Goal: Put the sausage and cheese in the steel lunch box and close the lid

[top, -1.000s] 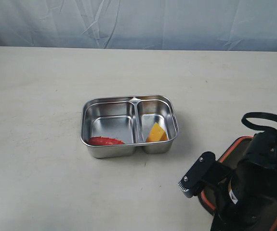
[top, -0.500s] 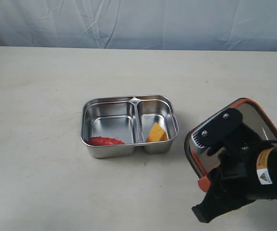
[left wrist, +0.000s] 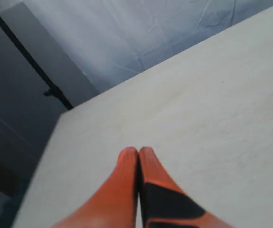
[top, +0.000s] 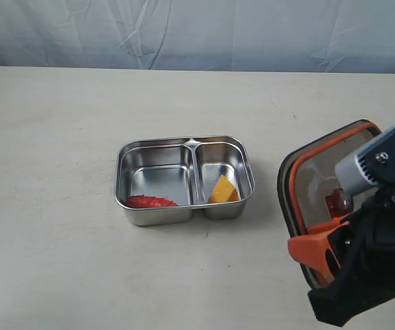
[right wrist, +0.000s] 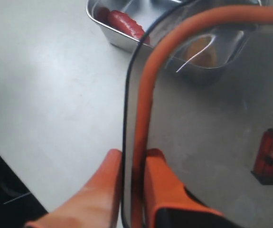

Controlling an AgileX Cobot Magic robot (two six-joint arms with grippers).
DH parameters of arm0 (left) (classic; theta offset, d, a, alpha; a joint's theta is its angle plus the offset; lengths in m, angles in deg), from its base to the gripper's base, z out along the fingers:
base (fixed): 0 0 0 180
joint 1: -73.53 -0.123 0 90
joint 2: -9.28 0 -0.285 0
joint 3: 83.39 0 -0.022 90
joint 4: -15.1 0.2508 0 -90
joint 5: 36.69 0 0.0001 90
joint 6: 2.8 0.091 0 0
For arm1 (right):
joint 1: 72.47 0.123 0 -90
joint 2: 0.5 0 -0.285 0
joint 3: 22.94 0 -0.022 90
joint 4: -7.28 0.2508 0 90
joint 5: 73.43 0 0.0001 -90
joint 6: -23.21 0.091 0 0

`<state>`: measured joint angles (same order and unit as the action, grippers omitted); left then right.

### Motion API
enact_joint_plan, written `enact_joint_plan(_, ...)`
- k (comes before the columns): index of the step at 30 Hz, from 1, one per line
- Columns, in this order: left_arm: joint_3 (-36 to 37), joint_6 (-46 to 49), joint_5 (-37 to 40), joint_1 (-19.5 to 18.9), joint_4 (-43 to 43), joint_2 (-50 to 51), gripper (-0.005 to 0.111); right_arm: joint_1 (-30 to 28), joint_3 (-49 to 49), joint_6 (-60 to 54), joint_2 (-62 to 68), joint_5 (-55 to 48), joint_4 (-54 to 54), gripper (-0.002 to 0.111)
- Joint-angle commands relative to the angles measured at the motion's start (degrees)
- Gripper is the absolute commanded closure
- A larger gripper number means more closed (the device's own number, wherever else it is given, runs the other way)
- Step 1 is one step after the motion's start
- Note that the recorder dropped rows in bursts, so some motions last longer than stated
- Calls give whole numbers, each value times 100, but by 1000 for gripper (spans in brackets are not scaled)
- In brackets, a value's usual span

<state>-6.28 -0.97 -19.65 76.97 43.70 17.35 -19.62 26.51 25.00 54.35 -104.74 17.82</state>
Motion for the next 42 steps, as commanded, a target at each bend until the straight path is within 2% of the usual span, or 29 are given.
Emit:
enact_joint_plan(1,11,64,-241,45,1048,-28,107,-19,5,-330,-275,-99,302,109)
enact_joint_plan(3,11,-33,-949,45,713,-28,107,-19,5,-330,-427,-126,357,109)
enact_joint_plan(7,11,-378,-2626,45,-550,-28,107,-19,5,-330,-616,-147,481,109)
enact_joint_plan(10,11,-855,-3725,45,-998,-28,107,-19,5,-330,-737,-147,529,109)
enact_joint_plan(13,11,-855,-4138,45,-969,-28,107,-19,5,-330,-748,-174,543,109)
enact_joint_plan(17,11,-855,-4271,45,-969,-28,107,-19,5,-330,-748,-216,557,109)
enact_joint_plan(19,11,-855,-4404,45,-1279,-28,107,-19,5,-330,-748,-214,598,109)
enact_joint_plan(20,11,-1078,-4517,45,-1537,-28,107,-19,5,-330,-748,-198,648,109)
enact_joint_plan(23,11,-3775,-4817,45,-2135,-28,107,-19,5,-358,-748,-114,794,109)
enact_joint_plan(25,11,-5277,-4618,45,-1459,-28,107,-19,5,-358,-748,45,918,109)
enact_joint_plan(26,11,-6074,-4583,45,-505,-28,107,-19,5,-358,-748,201,1031,109)
enact_joint_plan(27,11,-6772,-4630,45,804,-28,107,-19,5,-358,-748,350,1167,109)
enact_joint_plan(29,11,-8544,-5182,45,3268,-28,107,-19,5,-383,-748,738,1380,109)
enact_joint_plan(31,11,-9454,-5868,45,4634,-5,107,-19,5,-396,-748,1106,1530,109)
enact_joint_plan(32,11,-9583,-6199,35,4984,47,107,-19,5,-396,-748,1249,1616,109)
enact_joint_plan(35,11,-9214,-6534,35,5260,116,107,-19,5,-574,-748,1487,1982,109)
enact_joint_plan(40,11,-8655,-6798,35,4348,131,107,-19,5,-1227,-748,1758,2851,109)
enact_joint_plan(42,11,-8668,-6888,35,4339,180,107,-19,5,-1433,-748,1872,3150,109)
